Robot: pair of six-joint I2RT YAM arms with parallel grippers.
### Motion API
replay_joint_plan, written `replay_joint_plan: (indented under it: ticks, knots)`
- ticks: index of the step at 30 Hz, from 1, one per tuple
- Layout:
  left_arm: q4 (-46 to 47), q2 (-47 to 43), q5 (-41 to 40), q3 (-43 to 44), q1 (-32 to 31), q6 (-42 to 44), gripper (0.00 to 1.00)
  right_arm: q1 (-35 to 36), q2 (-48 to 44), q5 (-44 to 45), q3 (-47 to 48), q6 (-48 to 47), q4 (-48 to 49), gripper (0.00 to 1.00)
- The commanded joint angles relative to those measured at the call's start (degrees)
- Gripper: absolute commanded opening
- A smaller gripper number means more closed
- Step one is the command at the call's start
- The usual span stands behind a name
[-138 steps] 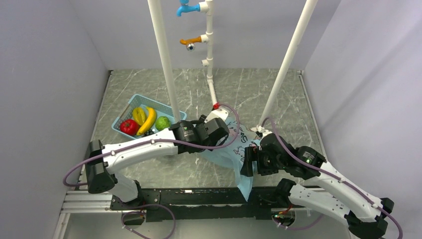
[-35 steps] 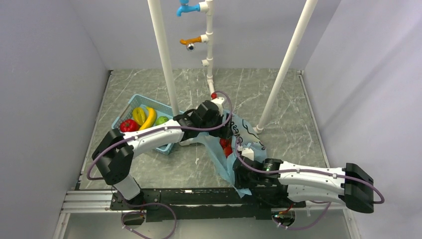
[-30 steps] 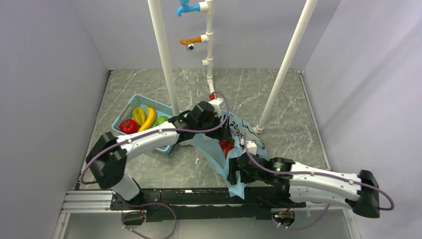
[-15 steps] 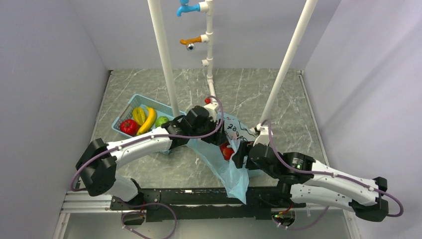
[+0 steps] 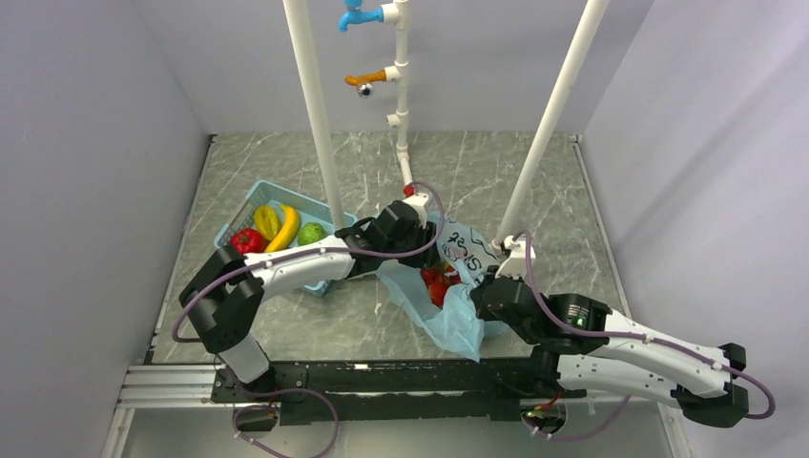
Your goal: Take the fake fruits out of the plastic bag
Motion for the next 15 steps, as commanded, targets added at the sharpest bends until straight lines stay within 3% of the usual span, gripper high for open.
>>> replay_joint_plan:
  ticks: [1,6,12,15]
  knots:
    - [5.17,2.08,-0.1,4.3,-0.33,-1.35,0.48,-0.01,-0.92,2.7,1.0,-1.37,-1.51,0.0]
    - [6.7,4.23,-1.9,5.41,-0.74,-2.68,0.56,-0.02,-1.56,1.68,0.31,-2.54,0.12,0.0]
    - [5.73,6.26,-2.17,7.5,-1.11,-2.34,0.42,0.01,-1.91,2.13,0.49,-3.14,-0.65,0.0]
    - [3.71,5.91,-2.22,7.55,-2.1,-1.98,0.44,-0.03,-2.21,2.18,0.83,-3.21,-1.1,0.0]
